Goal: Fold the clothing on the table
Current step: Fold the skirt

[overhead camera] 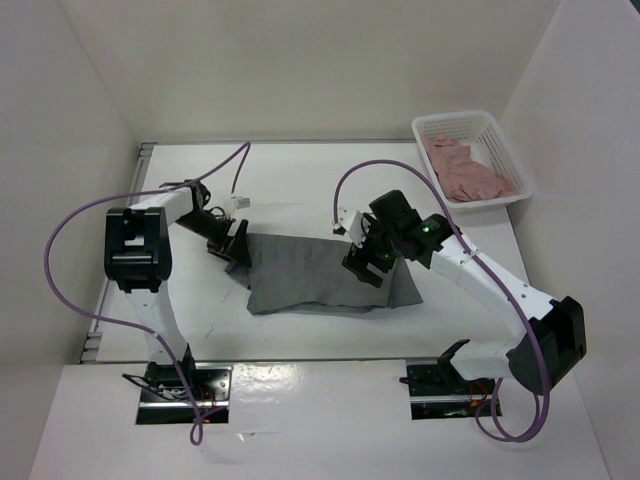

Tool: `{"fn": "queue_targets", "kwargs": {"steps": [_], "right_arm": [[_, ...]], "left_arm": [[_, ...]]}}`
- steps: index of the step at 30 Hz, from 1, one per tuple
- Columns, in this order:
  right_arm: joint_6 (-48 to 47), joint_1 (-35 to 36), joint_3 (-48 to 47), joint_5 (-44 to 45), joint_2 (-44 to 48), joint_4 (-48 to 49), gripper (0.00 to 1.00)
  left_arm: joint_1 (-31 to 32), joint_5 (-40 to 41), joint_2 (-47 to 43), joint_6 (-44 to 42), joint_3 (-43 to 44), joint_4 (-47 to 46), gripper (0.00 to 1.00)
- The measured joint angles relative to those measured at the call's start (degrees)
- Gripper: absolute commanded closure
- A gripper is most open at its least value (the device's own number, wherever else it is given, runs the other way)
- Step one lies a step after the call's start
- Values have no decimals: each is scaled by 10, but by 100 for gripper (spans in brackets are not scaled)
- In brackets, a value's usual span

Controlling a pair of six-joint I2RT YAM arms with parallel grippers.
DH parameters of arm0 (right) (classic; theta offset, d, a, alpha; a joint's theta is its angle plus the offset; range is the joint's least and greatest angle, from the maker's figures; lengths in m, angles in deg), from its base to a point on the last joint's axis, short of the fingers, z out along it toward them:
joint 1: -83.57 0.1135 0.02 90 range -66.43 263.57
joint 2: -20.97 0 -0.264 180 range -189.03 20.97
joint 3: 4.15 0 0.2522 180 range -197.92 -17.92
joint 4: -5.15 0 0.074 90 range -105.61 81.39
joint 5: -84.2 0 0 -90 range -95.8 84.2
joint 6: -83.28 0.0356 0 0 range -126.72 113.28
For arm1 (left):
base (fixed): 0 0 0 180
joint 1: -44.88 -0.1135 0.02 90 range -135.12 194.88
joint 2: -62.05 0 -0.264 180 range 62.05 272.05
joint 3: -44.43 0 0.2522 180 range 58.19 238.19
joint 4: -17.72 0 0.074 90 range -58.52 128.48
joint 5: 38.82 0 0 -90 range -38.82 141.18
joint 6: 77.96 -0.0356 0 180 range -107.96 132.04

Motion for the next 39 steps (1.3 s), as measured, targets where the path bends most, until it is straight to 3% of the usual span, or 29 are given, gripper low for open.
{"fn": "queue_targets", "kwargs": {"steps": [8, 11, 19, 30, 34, 38, 39], "right_arm": [[4, 0, 0, 0, 0, 7, 10], [8, 0, 0, 0, 0, 7, 11], [18, -32, 0, 4, 0, 17, 14], [28, -74, 0, 11, 20, 22, 15], [28, -77, 0, 14, 23, 24, 15], [28, -80, 0, 16, 24, 25, 15], [28, -81, 0, 16, 25, 25, 15]], "left_arm": [[0, -98, 42, -46, 2, 59, 1], [0, -112, 52, -47, 2, 71, 6], [0, -102, 61, -43, -9, 61, 37], [0, -76, 61, -1, -19, 38, 51], [3, -64, 61, 6, -18, 31, 65], [4, -47, 62, 21, -17, 14, 84], [4, -44, 62, 24, -17, 9, 93]]}}
